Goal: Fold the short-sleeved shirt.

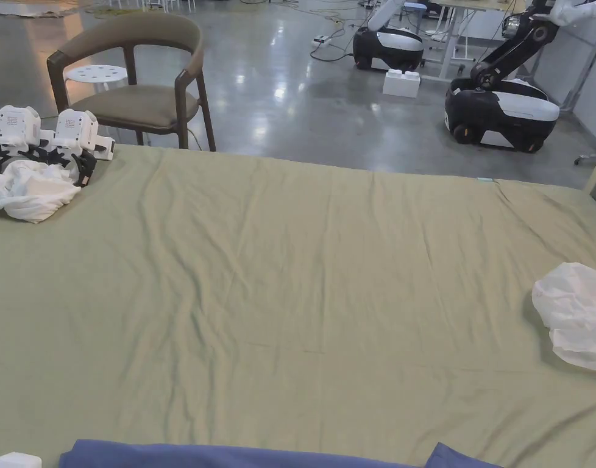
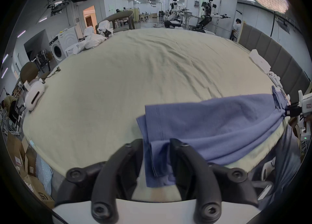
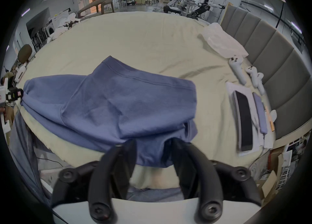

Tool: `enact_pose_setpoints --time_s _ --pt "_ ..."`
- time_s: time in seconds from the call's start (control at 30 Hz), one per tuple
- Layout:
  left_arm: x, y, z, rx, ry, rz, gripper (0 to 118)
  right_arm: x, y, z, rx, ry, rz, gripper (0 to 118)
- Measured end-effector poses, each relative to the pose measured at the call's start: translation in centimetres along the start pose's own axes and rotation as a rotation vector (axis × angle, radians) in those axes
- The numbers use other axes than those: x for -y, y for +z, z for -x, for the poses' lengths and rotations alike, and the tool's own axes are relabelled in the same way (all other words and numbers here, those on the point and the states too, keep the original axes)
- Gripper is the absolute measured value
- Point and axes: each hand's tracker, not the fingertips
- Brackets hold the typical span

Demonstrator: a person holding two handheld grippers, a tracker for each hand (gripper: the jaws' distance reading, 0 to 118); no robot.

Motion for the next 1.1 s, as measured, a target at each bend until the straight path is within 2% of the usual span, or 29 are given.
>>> enact_pose_setpoints --time_s 0.07,0.2,0.4,0.47,0.53,0.57,0.63,0.73,0.87,0.93,1.1 --pt "-0.8 0.6 -0.1 -0.011 0.023 -0.048 50 -0.6 1.7 0.3 0.059 0.014 -0.021 62" --pt "-3.4 2.0 -1.3 0.032 0.081 -0.152 50 -2.7 5.3 1.0 0.126 -0.006 -0.164 62" --pt "-7.8 3.2 -5.9 0.011 0.033 -0.323 49 -7.1 8.0 3.5 0.083 -0.108 -0.457 62" --pt "-9.1 3.5 -7.3 -0.004 0.015 -0.384 45 -8.6 7.9 5.0 0.063 -0.13 -0.566 60" --pt "-10.6 4.1 -8.9 -0.011 0.014 -0.455 35 -10.1 8.0 6.7 0.052 -0.141 -0.666 53" --pt "-11.2 4.5 -9.6 -0.019 0.008 -0.493 26 -10.9 8.0 7.6 0.052 -0.148 -0.709 41" --pt "-12.3 5.5 -11.0 -0.049 0.0 -0.561 19 -12.0 8.3 9.0 0.053 -0.161 -0.794 13" --pt "-13.3 7.0 -12.2 -0.068 -0.008 -0.665 0 -13.2 9.1 10.7 0.041 -0.165 -0.903 7" --pt "-13.9 9.2 -13.0 -0.097 -0.007 -0.79 0 -14.0 10.0 12.0 0.092 -0.176 -1.003 2" --pt "-14.0 10.0 -12.9 -0.104 -0.007 -0.827 0 -14.1 10.4 12.0 0.068 -0.19 -1.034 1" --pt "-13.6 10.8 -10.9 -0.117 -0.007 -0.82 0 -14.4 10.8 12.1 0.075 -0.185 -1.056 1"
